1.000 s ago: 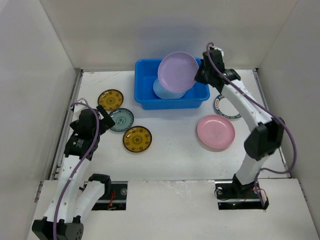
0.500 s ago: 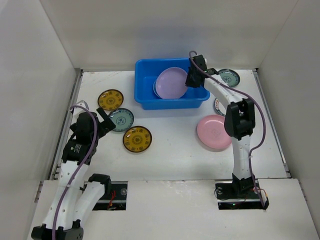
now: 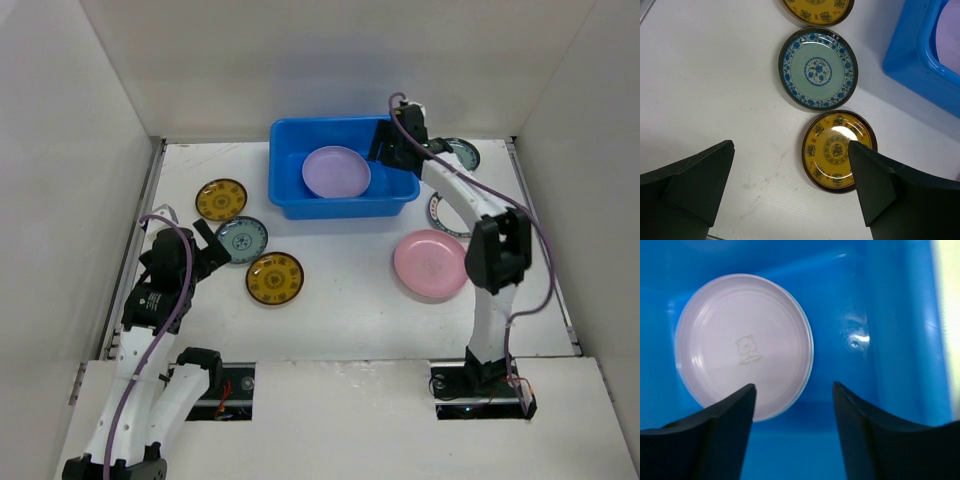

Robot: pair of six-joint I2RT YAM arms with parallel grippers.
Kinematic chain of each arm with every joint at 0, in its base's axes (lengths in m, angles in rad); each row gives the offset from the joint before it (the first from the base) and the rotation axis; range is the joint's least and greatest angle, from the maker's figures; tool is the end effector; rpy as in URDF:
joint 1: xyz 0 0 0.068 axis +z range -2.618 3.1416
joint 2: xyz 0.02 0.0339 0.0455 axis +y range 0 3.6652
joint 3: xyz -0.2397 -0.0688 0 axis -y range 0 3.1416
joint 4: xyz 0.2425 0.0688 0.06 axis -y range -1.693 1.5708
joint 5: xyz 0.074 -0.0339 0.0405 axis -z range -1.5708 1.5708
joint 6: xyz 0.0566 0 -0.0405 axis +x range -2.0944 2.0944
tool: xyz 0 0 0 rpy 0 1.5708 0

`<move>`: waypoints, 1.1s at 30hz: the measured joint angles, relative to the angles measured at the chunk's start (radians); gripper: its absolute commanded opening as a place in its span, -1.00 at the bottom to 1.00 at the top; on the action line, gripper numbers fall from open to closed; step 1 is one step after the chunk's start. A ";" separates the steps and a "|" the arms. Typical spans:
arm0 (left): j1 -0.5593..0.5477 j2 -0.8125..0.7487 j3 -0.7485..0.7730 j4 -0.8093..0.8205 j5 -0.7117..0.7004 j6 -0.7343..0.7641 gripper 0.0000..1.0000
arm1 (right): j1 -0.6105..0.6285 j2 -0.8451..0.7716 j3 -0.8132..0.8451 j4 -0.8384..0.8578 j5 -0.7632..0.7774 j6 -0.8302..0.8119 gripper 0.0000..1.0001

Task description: Place the plates into the plastic bin on the countertop

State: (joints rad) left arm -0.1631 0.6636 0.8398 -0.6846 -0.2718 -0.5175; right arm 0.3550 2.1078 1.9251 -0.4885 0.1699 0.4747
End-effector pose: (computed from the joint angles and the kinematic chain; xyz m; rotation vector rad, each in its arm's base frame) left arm 0.1719 -0.0129 0.3002 -0.5248 1.9938 -0.1381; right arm 0.4662 0.1626 0.2537 0.2261 2.2321 0.2615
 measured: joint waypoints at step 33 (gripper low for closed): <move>-0.196 0.316 0.037 0.196 0.006 -0.015 1.00 | -0.311 -1.197 -1.410 -0.120 0.064 0.509 0.50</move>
State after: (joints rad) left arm -0.3588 0.9794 0.8764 -0.4881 -0.2657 -0.5327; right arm 0.0444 0.9104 0.5148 -0.6086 0.2344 0.9833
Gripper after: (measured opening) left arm 0.997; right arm 0.759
